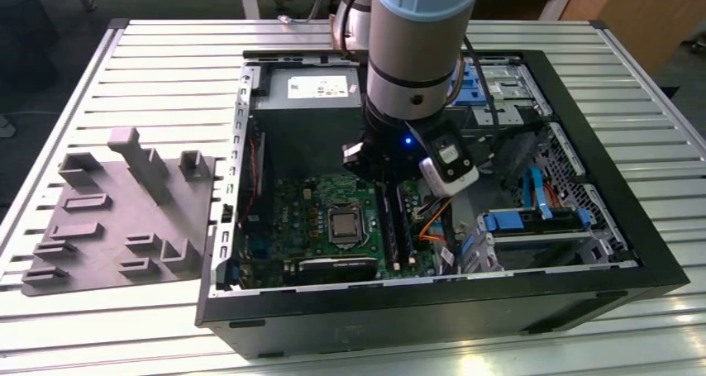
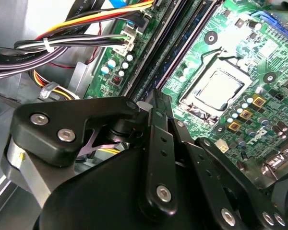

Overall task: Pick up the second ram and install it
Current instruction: 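Press down the second ram until it locks into place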

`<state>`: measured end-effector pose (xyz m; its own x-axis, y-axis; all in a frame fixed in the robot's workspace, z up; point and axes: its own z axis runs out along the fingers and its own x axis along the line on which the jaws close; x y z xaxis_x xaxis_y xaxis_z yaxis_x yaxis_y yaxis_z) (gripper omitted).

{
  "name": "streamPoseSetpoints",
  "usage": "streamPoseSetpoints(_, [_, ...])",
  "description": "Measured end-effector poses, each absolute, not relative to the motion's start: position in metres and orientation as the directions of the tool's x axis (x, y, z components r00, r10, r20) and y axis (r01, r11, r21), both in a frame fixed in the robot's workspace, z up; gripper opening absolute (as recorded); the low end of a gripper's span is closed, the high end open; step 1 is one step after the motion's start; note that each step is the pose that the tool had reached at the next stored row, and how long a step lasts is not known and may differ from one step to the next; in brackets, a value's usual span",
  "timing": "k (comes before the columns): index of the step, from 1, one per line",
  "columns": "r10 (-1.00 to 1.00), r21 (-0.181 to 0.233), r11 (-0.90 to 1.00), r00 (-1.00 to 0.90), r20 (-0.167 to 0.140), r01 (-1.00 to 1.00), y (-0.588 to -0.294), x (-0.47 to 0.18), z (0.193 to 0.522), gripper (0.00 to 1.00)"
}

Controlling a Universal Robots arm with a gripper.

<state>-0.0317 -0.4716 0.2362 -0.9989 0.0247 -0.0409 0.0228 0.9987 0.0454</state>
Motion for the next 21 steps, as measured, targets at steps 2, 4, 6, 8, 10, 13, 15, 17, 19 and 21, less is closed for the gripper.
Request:
streamPoseSetpoints(2, [0.025, 0.045, 0.999, -0.999, -0.041, 0.023, -0.4722, -0.0317, 0.2362, 0.11])
streamPoseSetpoints(4, [0.025, 0.046, 0.999, -0.999, -0.041, 0.023, -0.4728, -0.0317, 0.2362, 0.11])
streamPoseSetpoints(6, [0.025, 0.045, 0.999, -0.999, -0.041, 0.023, -0.4734, -0.0317, 0.2362, 0.11])
streamPoseSetpoints(8, [0.025, 0.045, 0.999, -0.999, -0.041, 0.023, -0.4741, -0.0317, 0.2362, 0.11])
streamPoseSetpoints(10, [0.025, 0.045, 0.999, -0.999, -0.041, 0.023, -0.4748, -0.0317, 0.2362, 0.11])
streamPoseSetpoints(13, [0.025, 0.045, 0.999, -0.999, -0.041, 0.023, -0.4761, -0.0317, 0.2362, 0.11])
streamPoseSetpoints(15, [0.025, 0.045, 0.999, -0.999, -0.041, 0.023, -0.4771, -0.0317, 0.2362, 0.11])
streamPoseSetpoints(17, [0.025, 0.045, 0.999, -0.999, -0.041, 0.023, -0.478, -0.0317, 0.2362, 0.11])
streamPoseSetpoints(19, [0.025, 0.045, 0.999, -0.999, -0.041, 0.023, -0.479, -0.0317, 0.2362, 0.11])
streamPoseSetpoints(21, [0.025, 0.045, 0.999, -0.999, -0.041, 0.023, -0.4799, -0.0317, 0.2362, 0.11])
